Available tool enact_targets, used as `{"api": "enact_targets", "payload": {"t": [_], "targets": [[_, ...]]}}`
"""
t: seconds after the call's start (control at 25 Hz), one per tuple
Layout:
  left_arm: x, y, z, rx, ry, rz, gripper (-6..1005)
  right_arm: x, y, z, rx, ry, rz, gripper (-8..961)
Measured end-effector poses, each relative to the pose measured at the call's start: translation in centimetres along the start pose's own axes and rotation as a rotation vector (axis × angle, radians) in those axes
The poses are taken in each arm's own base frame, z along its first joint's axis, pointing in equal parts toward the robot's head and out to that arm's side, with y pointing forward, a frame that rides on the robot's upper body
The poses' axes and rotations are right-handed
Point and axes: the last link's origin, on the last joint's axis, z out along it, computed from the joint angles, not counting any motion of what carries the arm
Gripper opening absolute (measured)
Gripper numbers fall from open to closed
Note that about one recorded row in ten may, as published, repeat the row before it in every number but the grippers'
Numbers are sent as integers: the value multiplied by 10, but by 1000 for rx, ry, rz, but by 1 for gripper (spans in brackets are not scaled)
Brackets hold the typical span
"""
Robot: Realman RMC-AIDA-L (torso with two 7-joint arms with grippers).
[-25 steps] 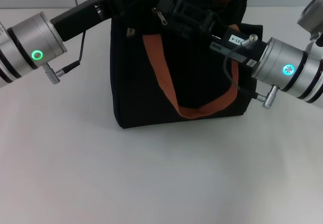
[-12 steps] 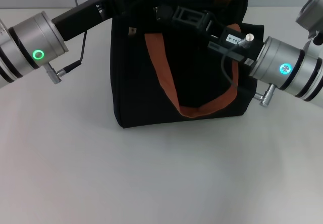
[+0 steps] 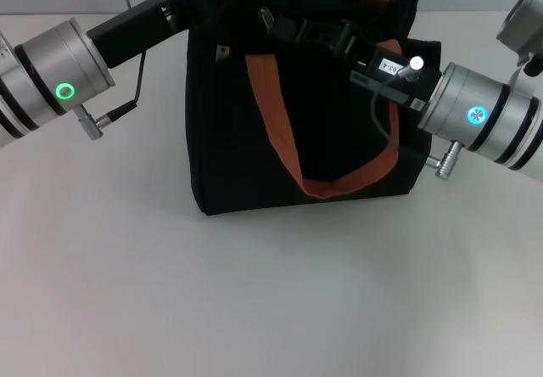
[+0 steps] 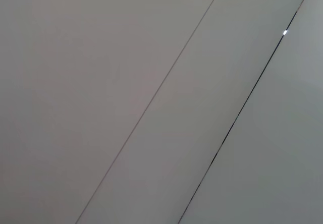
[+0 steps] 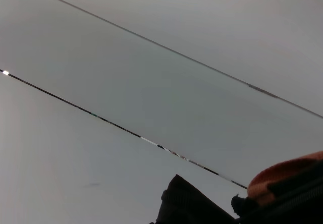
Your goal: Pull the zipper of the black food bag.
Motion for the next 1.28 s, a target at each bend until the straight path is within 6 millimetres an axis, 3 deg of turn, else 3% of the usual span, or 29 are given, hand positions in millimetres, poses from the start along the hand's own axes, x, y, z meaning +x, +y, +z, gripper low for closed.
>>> {"api": "enact_targets", "payload": {"t": [0.04, 0.64, 1.0, 1.28], "targets": [[0, 0, 0, 0, 1, 0, 34, 0, 0, 0, 1, 0, 1, 4], [0, -1, -6, 12, 18, -9, 35, -2, -6, -17, 25, -40, 17, -1], [-10, -6, -35, 76, 85, -24, 36, -1, -9, -20, 38, -47, 19, 0], [-11, -4, -34, 62, 87, -16, 36, -1, 5, -36, -62, -88, -113, 10]]}}
